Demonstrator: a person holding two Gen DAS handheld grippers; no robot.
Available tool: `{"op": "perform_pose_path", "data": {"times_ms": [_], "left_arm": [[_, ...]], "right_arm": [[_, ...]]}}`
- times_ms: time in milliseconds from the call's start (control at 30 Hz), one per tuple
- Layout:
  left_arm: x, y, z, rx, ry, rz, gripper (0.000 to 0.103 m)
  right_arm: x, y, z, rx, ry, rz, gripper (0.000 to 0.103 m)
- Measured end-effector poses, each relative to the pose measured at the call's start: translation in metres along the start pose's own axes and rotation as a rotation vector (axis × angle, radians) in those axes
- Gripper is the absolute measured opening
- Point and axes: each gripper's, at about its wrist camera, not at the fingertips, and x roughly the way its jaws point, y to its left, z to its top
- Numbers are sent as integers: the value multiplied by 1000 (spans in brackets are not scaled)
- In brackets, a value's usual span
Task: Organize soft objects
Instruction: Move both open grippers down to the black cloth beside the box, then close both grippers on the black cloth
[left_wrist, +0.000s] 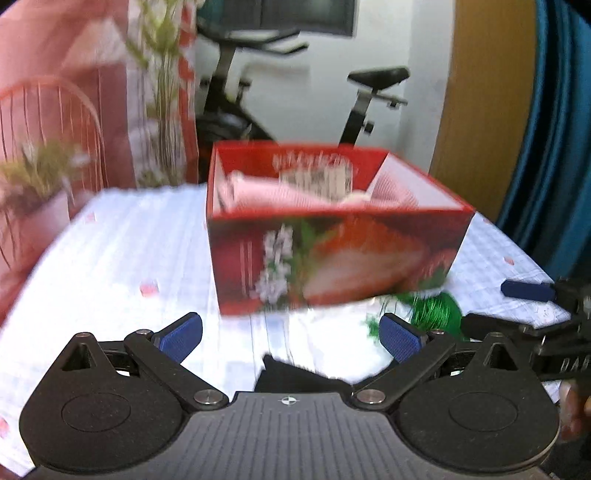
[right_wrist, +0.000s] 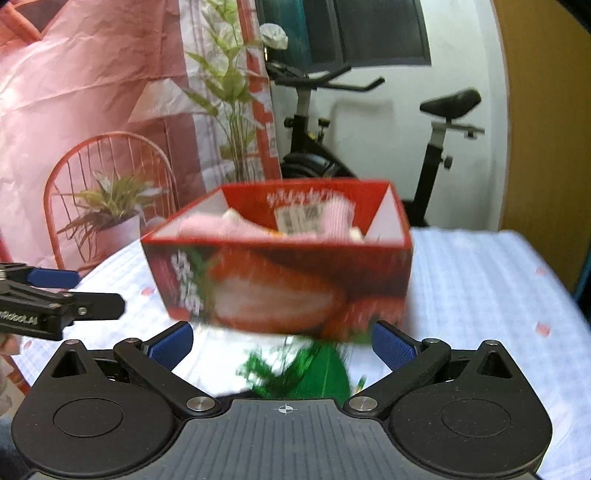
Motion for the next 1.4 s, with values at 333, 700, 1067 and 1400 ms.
{"op": "perform_pose_path", "data": {"times_ms": [333, 700, 1067, 1400], "left_arm": [[34, 31, -33, -125, 87, -32, 78], [44, 33, -46, -135, 77, -50, 67], [44, 17, -47, -30, 79, -15, 66], [41, 19, -49, -80, 107, -124, 41]], "right_arm": [[17, 7, -41, 14, 62, 54, 69], [30, 19, -57, -30, 130, 94, 66], [34, 25, -63, -93, 162, 97, 66], [38, 23, -65, -103, 183, 87, 66]]}}
